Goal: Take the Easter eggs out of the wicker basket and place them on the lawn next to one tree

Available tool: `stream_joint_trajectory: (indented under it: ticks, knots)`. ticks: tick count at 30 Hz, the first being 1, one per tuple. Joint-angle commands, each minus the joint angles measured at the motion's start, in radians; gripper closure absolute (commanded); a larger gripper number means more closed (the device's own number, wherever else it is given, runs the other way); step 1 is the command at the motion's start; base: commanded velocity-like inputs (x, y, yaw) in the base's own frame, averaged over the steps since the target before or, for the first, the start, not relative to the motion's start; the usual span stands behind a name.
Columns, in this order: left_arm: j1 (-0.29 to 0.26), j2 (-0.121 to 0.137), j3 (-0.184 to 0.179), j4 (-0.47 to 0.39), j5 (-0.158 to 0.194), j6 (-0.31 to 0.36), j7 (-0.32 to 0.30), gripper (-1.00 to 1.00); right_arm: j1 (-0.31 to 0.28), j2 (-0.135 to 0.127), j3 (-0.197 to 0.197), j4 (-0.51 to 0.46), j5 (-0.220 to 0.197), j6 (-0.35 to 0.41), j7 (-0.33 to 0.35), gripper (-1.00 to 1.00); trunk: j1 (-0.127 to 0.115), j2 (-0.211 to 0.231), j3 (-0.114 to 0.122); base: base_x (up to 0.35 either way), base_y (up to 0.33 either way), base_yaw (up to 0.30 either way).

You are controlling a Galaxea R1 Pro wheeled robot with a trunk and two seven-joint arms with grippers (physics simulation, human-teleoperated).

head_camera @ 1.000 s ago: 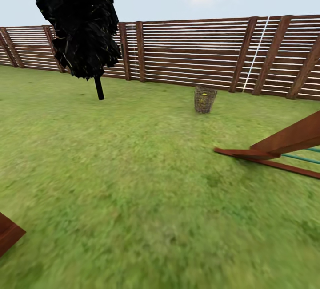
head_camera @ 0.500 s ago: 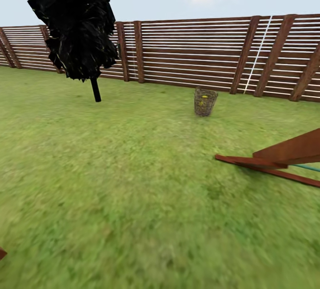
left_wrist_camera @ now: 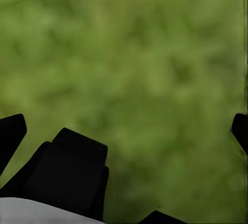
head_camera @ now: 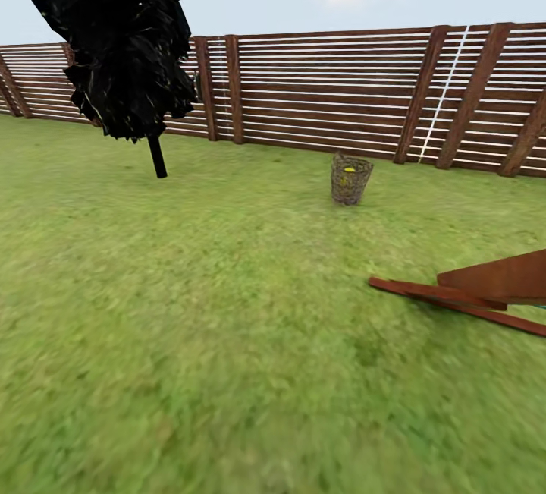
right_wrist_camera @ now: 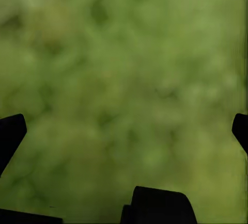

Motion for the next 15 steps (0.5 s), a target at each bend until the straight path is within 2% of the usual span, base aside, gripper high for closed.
stream_joint_trajectory:
  ticks: [1,15]
  knots:
    - [0.000,0.000,0.000,0.000,0.004,-0.003,0.002,-1.00,-0.001,0.000,0.003,0.001,0.005,-0.003,-0.002,-1.00,0.000,0.000,-0.001,0.314,-0.079,0.000]
    - [0.000,0.000,-0.001,0.000,0.004,-0.003,0.002,-1.00,-0.001,0.003,0.004,0.002,0.005,-0.001,-0.002,-1.00,0.000,0.000,-0.001,0.314,-0.079,0.000]
